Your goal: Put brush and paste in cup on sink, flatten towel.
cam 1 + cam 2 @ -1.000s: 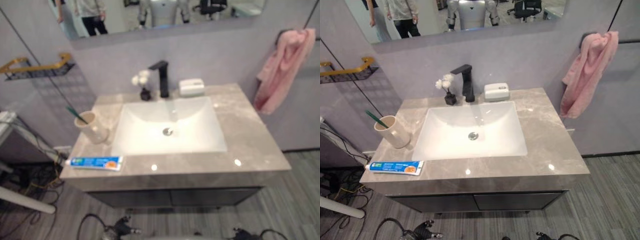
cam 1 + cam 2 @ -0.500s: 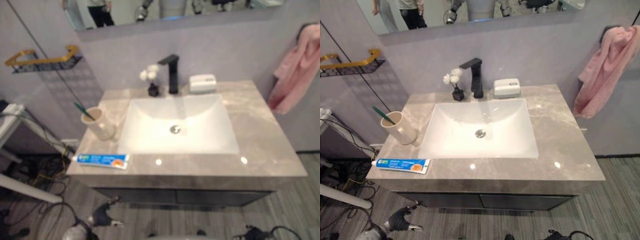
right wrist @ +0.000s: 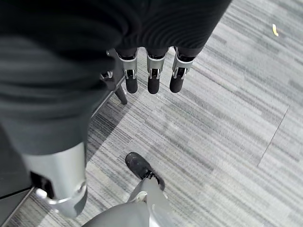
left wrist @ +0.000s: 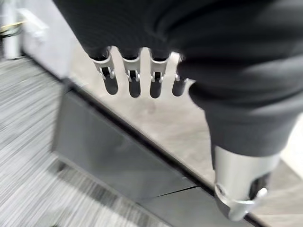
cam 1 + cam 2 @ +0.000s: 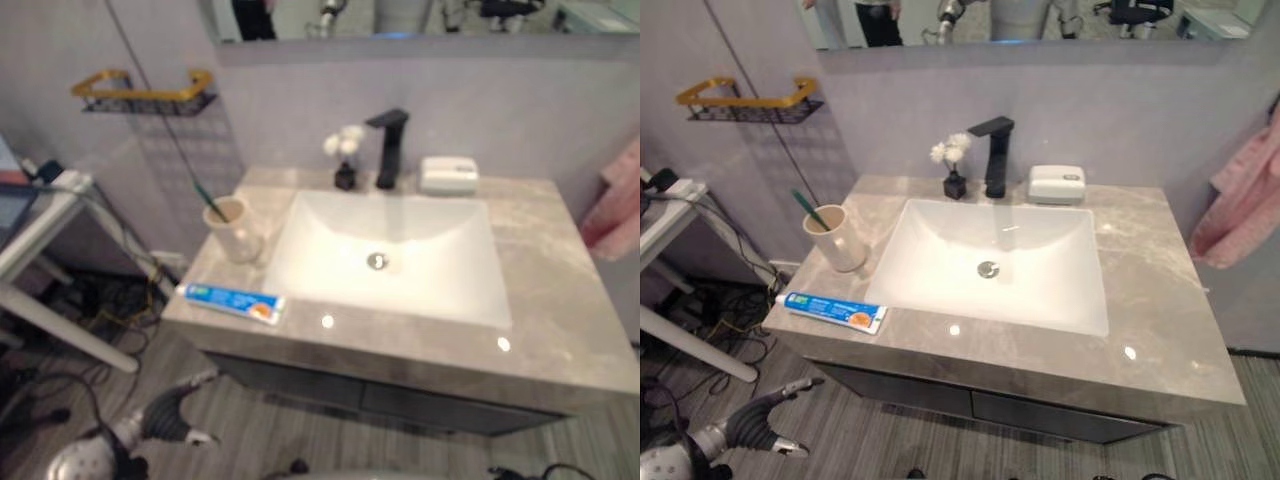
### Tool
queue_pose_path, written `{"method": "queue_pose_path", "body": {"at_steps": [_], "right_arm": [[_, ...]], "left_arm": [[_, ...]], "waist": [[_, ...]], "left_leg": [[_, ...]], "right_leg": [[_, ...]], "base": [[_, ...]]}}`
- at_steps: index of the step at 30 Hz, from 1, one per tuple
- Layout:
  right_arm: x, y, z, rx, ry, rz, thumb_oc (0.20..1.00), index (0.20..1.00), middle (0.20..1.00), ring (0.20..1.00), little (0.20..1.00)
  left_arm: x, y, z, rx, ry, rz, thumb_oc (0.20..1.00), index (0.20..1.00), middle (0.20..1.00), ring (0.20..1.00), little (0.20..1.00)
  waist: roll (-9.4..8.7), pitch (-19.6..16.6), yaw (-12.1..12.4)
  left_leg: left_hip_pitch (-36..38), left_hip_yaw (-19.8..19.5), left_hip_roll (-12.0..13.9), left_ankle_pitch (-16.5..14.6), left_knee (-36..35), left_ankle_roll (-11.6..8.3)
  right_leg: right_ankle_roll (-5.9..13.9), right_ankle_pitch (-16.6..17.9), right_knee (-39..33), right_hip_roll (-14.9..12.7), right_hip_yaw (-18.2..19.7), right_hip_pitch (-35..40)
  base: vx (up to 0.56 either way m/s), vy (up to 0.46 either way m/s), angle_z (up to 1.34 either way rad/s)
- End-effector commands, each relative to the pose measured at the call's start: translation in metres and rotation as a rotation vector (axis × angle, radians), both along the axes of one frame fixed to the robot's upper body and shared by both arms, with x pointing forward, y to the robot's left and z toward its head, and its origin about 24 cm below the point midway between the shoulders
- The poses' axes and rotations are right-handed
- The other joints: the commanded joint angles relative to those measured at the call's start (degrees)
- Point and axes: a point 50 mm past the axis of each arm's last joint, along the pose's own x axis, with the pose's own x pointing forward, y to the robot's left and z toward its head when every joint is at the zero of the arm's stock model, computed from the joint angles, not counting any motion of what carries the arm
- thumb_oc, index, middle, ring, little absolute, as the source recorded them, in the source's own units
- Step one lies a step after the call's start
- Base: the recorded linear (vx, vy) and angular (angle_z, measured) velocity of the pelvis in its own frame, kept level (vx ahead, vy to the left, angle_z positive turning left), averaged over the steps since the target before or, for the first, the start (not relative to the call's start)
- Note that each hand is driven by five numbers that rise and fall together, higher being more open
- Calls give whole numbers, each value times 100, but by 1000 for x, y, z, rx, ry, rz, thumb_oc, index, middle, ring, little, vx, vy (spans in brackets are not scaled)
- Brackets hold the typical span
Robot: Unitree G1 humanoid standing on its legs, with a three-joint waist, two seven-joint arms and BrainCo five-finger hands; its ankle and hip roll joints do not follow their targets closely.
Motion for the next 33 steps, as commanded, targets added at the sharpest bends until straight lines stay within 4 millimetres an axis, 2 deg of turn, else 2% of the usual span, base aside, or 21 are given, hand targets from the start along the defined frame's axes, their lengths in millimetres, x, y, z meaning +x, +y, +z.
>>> {"method": "queue_pose_path", "body": {"at_steps": [1,2,8,18,23,33], "right_arm": [[14,3,1,2,12,55,1000,1000,1000,1000,1000],[13,4,1,14,-5,31,1000,1000,1000,1000,1000],[7,7,-2,30,11,-2,1000,1000,1000,1000,1000],[-12,7,-5,39,44,-57,1000,1000,1000,1000,1000],[-23,5,-5,40,64,-87,1000,1000,1000,1000,1000],[-25,0,-3,35,70,-103,1000,1000,1000,1000,1000]], "left_arm": [[18,-6,42,-17,-204,-51,1000,1000,1000,1000,1000],[24,-7,54,-11,-282,-46,1000,1000,1000,1000,1000],[31,-8,72,-10,-399,-36,1000,1000,1000,1000,1000],[42,2,89,98,-498,-28,1000,1000,1000,1000,1000],[47,10,94,197,-505,-46,1000,1000,1000,1000,1000],[55,27,92,322,-458,-56,1000,1000,1000,1000,1000]], "waist": [[-213,-17,39],[-218,-22,56],[-205,-64,84],[-189,-94,-99],[-174,-125,-214],[-171,-142,-366]], "left_leg": [[-427,13,75,119,95,-54],[-462,-1,80,135,95,-57],[-442,11,74,126,95,-30],[-357,99,37,52,95,23],[-331,188,-14,-12,95,72],[-268,385,-120,-110,95,124]], "right_leg": [[144,238,374,-341,221,-103],[145,231,403,-346,179,-125],[156,235,425,-352,189,-138],[196,249,516,-396,272,-167],[247,312,466,-461,356,-182],[324,485,264,-566,538,-192]], "base": [[12,-1,13],[14,5,16],[29,10,6],[26,24,-3],[25,57,-5],[15,52,-16]]}}
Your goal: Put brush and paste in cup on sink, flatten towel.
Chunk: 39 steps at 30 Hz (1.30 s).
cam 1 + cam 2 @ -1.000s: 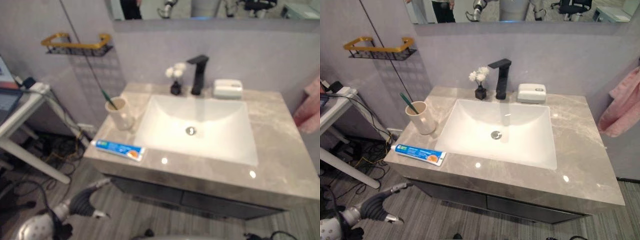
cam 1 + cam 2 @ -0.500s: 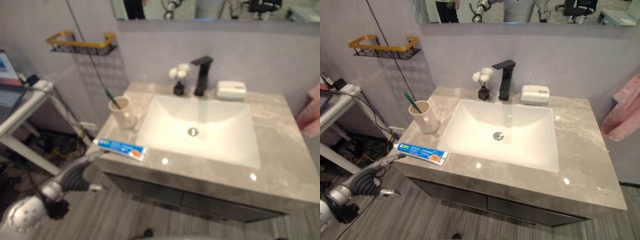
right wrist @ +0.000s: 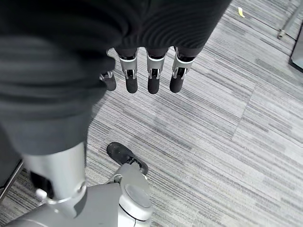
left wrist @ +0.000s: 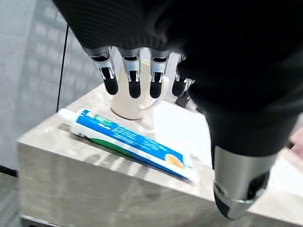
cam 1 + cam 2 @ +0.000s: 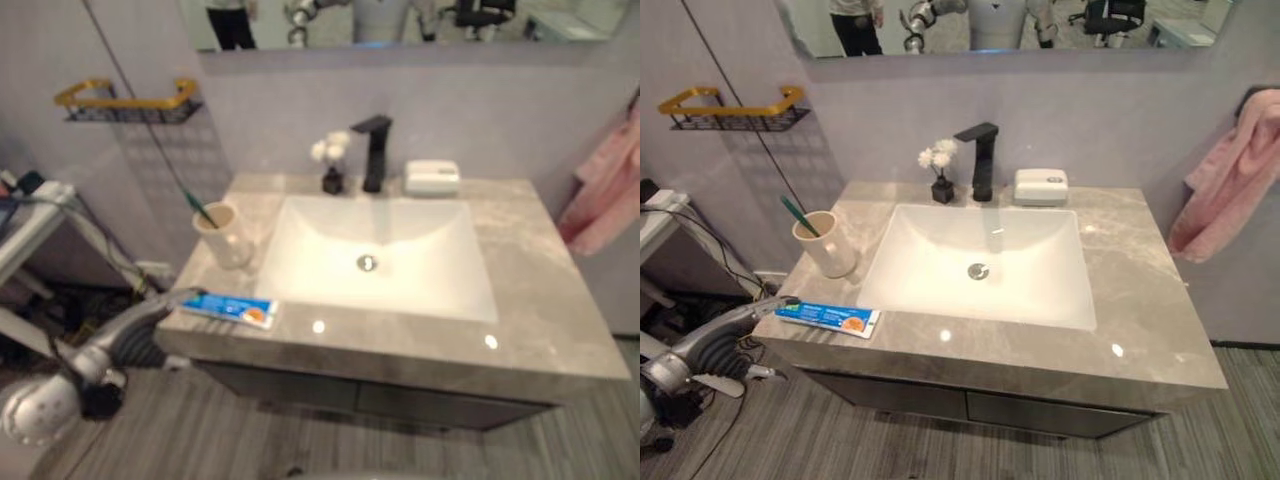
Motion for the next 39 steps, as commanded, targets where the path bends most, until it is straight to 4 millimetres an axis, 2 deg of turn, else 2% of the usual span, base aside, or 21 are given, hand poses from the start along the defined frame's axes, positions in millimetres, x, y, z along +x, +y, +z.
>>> {"method": "queue_pose_path", "body": {"at_steps": [1,10,30,31,39], "right_arm": [[14,0,1,-1,-19,-16,1000,1000,1000,1000,1000],[10,-7,3,-15,-9,-36,1000,1000,1000,1000,1000],[10,-8,4,-8,-34,-85,1000,1000,1000,1000,1000],[4,-10,5,-6,-55,-166,1000,1000,1000,1000,1000],[-4,-20,9,-30,-45,-165,1000,1000,1000,1000,1000]], "left_arm": [[9,5,26,95,-108,-33,1000,1000,1000,1000,1000],[10,23,29,202,-78,4,1000,1000,1000,1000,1000],[23,30,47,411,-149,-32,1000,1000,1000,1000,1000],[23,32,49,449,-149,-34,1000,1000,1000,1000,1000],[23,39,50,501,-126,-25,1000,1000,1000,1000,1000]], "waist": [[-113,78,-124],[-136,111,-203],[-215,275,-315],[-225,279,-342],[-309,328,-395]], "left_leg": [[-214,95,-84,-144,97,119],[-188,244,-145,-197,97,157],[-235,364,-227,-248,97,212],[-242,409,-218,-267,97,207],[-341,444,-194,-251,97,213]], "right_leg": [[283,417,246,-529,258,29],[349,560,201,-603,374,-31],[436,743,289,-733,392,-183],[454,777,230,-736,406,-193],[472,845,147,-711,390,-256]], "base": [[12,73,-15],[10,48,-13],[6,34,-4],[7,8,-7],[4,1,-4]]}}
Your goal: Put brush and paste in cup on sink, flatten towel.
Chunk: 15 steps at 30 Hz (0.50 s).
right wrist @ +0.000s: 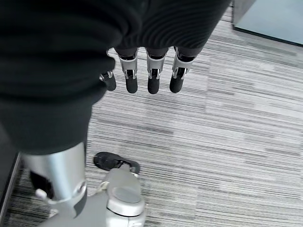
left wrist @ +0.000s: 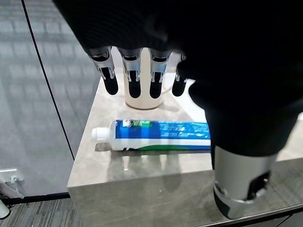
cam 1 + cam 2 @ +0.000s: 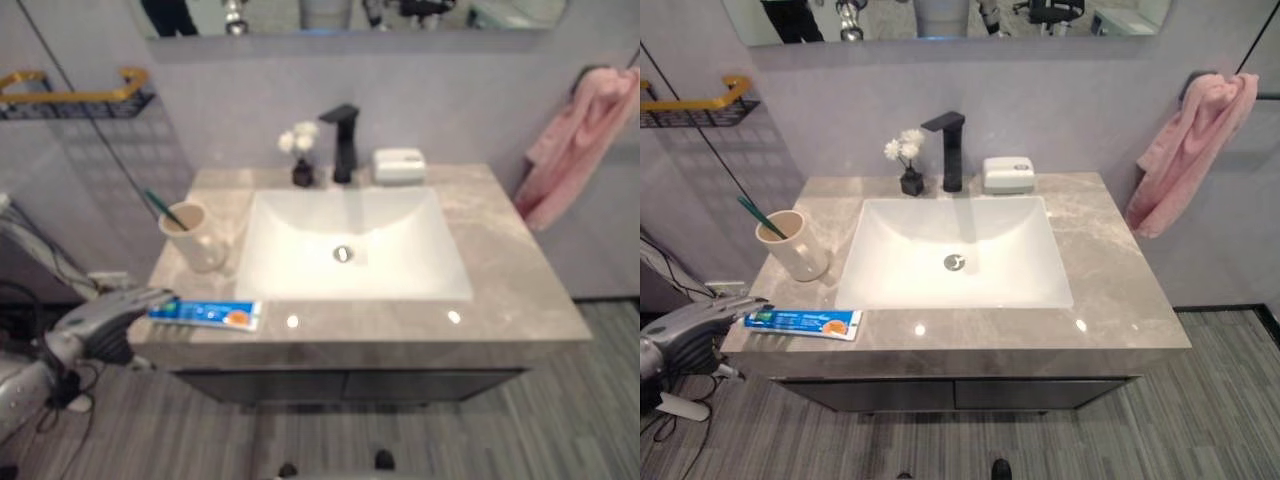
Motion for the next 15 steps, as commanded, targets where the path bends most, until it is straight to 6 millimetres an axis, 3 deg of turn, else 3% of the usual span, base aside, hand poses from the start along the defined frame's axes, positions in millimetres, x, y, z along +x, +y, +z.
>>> {"method": "queue_pose_path", "body": {"at_steps": [1,6,15], "right_arm": [[11,-15,7,-45,-4,19,1000,1000,1000,1000,1000],[14,-11,6,-34,-13,25,1000,1000,1000,1000,1000],[10,-6,3,-13,-8,27,1000,1000,1000,1000,1000]], "left_arm": [[14,10,39,114,-157,-6,1000,1000,1000,1000,1000],[17,15,40,146,-168,5,1000,1000,1000,1000,1000],[20,6,49,183,-209,-42,1000,1000,1000,1000,1000]], "waist": [[65,206,-129],[-14,280,-146],[-175,378,-122]], "left_leg": [[-227,-47,36,-174,99,76],[-257,-13,68,-163,99,72],[-287,-20,132,-160,99,60]], "right_leg": [[307,615,145,-500,-53,146],[312,622,163,-477,-28,100],[311,595,123,-415,-60,85]], "base": [[0,0,0],[1,-7,-9],[1,-1,-1]]}}
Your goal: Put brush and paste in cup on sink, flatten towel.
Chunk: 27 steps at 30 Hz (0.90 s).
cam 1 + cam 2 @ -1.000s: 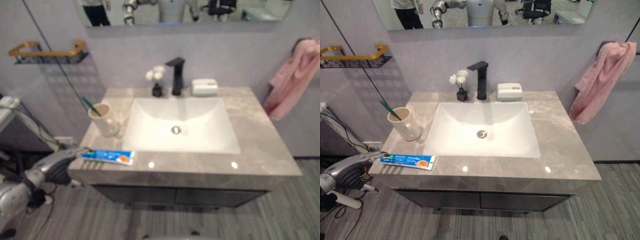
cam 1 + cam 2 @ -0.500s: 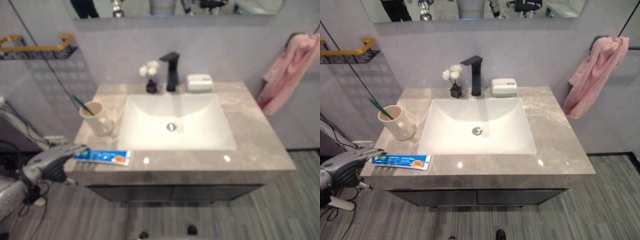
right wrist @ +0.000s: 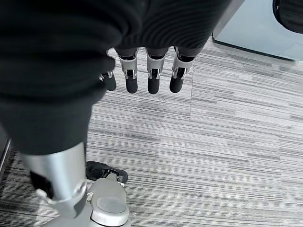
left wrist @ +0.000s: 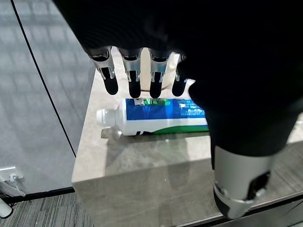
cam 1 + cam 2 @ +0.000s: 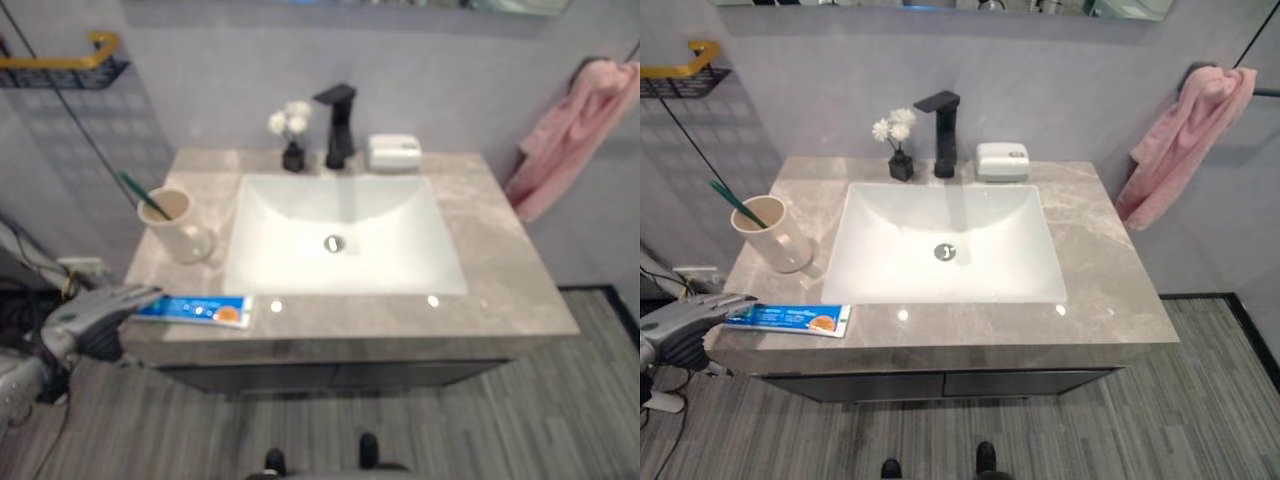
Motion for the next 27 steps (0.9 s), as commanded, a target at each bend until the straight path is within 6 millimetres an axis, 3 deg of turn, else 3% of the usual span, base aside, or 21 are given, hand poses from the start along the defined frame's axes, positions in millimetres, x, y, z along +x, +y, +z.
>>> {"method": "queue_pose_path", "body": {"at_steps": [1,18,27], "right_arm": [[7,-7,3,-19,1,21,1000,1000,1000,1000,1000],[6,-9,4,-22,-5,15,1000,1000,1000,1000,1000],[8,-8,4,-21,-14,17,1000,1000,1000,1000,1000]], "left_arm": [[16,3,45,102,-186,-28,1000,1000,1000,1000,1000],[23,-1,43,76,-189,-41,1000,1000,1000,1000,1000],[26,13,33,77,-173,20,1000,1000,1000,1000,1000]], "waist": [[132,213,-110],[95,249,-183],[67,296,-220]], "left_leg": [[-174,-135,135,-160,97,48],[-175,-88,160,-195,97,40],[-203,-81,163,-192,97,33]], "right_leg": [[290,529,113,-414,-152,263],[293,533,48,-400,-110,220],[290,532,40,-390,-128,185]], "base": [[0,0,0],[0,0,0],[0,0,0]]}}
